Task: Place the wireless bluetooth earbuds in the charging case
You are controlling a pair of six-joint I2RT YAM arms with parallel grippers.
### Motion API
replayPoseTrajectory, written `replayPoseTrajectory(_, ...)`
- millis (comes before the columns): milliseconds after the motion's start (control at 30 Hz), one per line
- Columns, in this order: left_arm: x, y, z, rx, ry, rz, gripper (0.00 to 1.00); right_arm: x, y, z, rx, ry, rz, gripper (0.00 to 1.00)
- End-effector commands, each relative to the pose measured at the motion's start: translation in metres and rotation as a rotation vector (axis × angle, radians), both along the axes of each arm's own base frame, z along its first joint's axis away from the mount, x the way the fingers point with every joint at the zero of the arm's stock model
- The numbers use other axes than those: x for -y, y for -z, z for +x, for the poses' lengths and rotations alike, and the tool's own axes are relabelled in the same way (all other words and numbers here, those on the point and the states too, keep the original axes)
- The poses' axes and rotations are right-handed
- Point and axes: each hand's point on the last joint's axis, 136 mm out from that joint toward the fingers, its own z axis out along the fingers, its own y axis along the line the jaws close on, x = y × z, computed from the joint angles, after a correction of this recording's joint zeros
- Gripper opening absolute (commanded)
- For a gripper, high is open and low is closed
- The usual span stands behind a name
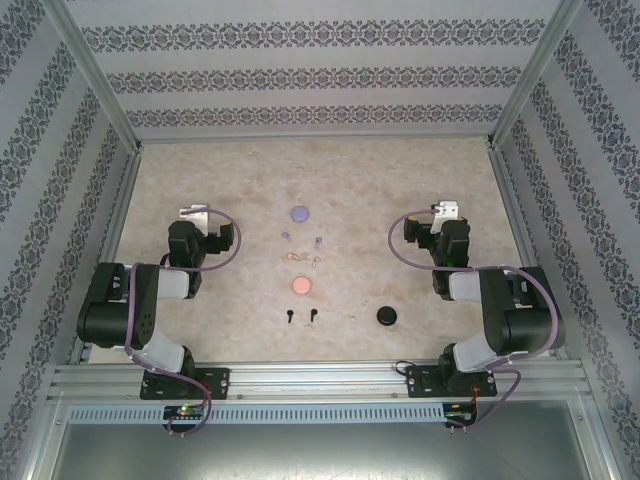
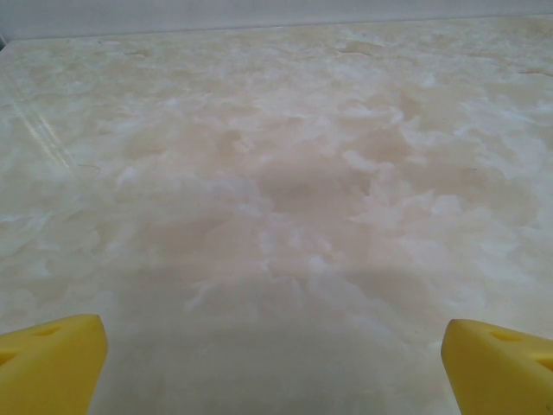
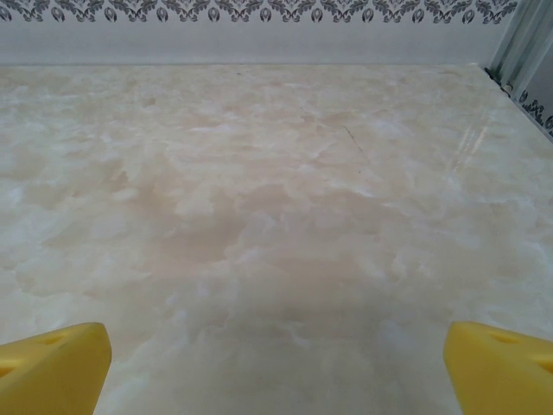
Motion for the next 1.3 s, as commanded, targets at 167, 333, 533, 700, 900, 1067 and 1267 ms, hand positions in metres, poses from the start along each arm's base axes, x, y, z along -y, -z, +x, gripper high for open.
replayPoseTrajectory(167,0.001,-0.002,0.001,0.002,0.003,-0.018,1.0,0.001,-0.013,0.005,0.033,-0.011,0.03,0.98)
replayPoseTrajectory(333,-0.007,-0.01,0.004,-0.047,-0.049,-0.015,1.0,0.015,-0.039,-0.005,0.014,0.078,0.021,0.98)
replayPoseTrajectory(533,-0.009,-0.042,0.011,-0.138,-0.067,-0.028,1.0,0.017,-0.087,-0.026,0.059,0.137,0.154,0.98)
replayPoseTrajectory(700,-0.004,-0.074,0.011,-0.189,-0.103,-0.114,0.99,-0.012,-0.112,-0.048,0.057,-0.004,0.266,0.98)
replayPoseTrajectory(900,0.019,-0.111,-0.002,-0.171,-0.115,-0.318,1.0,-0.056,-0.103,-0.081,-0.178,-0.166,0.319,0.98)
replayPoseTrajectory(1067,0.051,-0.125,-0.016,-0.239,-0.05,-0.464,1.0,-0.086,-0.08,-0.121,-0.444,-0.196,0.277,0.92)
replayPoseTrajectory(1267,0.09,-0.131,-0.034,-0.326,0.057,-0.552,1.0,-0.112,-0.043,-0.171,-0.717,-0.218,0.084,0.91)
